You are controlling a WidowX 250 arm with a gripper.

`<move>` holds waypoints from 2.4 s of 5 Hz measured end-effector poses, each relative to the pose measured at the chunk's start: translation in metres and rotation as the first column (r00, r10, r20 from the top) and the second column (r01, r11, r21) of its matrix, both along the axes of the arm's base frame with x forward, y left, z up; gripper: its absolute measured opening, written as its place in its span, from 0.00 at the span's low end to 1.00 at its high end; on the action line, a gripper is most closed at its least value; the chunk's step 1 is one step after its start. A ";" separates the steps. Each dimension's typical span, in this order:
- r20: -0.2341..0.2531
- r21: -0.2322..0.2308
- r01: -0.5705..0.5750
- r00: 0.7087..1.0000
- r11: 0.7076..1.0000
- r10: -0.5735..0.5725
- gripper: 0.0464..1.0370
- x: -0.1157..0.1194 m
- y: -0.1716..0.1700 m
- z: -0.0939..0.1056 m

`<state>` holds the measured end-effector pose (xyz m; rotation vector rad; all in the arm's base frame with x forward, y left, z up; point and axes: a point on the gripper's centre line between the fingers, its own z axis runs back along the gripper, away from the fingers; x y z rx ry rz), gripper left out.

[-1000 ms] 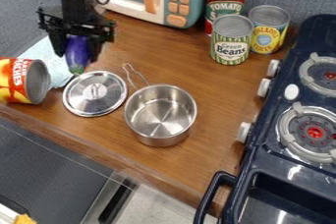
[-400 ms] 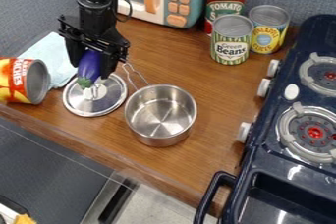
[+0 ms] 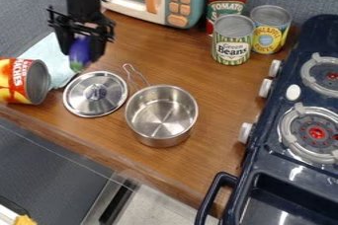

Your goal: Take the eggplant and put it on the aquamarine cloth

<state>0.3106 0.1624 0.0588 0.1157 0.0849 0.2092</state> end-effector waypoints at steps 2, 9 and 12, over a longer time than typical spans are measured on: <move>-0.018 -0.066 -0.156 0.988 0.986 0.155 0.71 0.024 0.053 -0.003; -0.066 0.015 -0.136 0.988 0.991 0.136 0.96 0.003 0.049 -0.008; -0.034 0.034 0.067 0.997 0.997 -0.066 0.96 -0.029 0.004 0.011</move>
